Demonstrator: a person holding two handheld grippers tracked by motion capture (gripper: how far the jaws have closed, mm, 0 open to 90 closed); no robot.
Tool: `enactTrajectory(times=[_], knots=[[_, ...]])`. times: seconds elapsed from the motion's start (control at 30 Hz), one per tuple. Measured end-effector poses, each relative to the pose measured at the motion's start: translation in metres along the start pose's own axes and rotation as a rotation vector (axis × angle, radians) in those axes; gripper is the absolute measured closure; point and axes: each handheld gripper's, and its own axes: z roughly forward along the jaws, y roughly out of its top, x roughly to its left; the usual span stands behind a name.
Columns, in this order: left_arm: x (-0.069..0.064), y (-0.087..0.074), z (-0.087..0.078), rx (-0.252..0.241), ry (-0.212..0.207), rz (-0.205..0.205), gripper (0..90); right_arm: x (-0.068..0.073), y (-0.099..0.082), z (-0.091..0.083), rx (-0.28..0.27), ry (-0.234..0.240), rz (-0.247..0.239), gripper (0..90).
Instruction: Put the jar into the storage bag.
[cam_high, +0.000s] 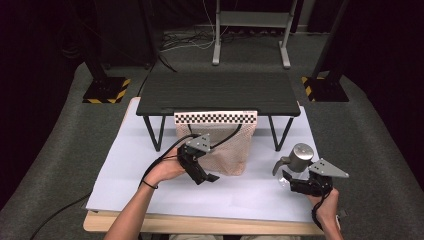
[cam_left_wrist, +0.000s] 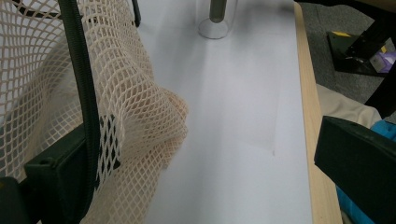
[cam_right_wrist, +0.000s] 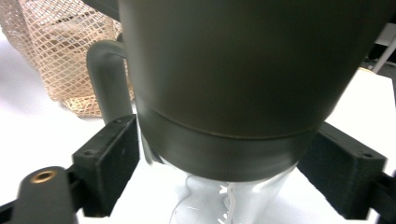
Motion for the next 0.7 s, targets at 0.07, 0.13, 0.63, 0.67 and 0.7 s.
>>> enactTrajectory(times=[0.07,0.13,0.63,0.67,0.7], knots=[[-0.0002,0.0001,-0.0001,-0.001,0.000,0.000,0.0,-0.0004,-0.0009,-0.0002,-0.005,0.009,0.005,22.0],[-0.0003,0.0001,-0.0003,-0.001,0.000,0.001,0.0,-0.0004,-0.0015,0.0000,-0.006,0.009,0.004,26.8],[0.0001,-0.0001,-0.0015,-0.008,-0.012,0.001,0.0,0.0064,0.0035,-0.0036,-0.022,0.004,0.021,30.0],[0.0000,-0.0001,-0.0016,-0.008,-0.012,0.001,0.0,0.0071,0.0047,-0.0044,-0.024,0.005,0.018,30.0],[-0.0004,-0.0001,-0.0017,-0.008,-0.010,0.001,0.0,0.0079,0.0056,-0.0050,-0.025,0.005,0.018,30.0]])
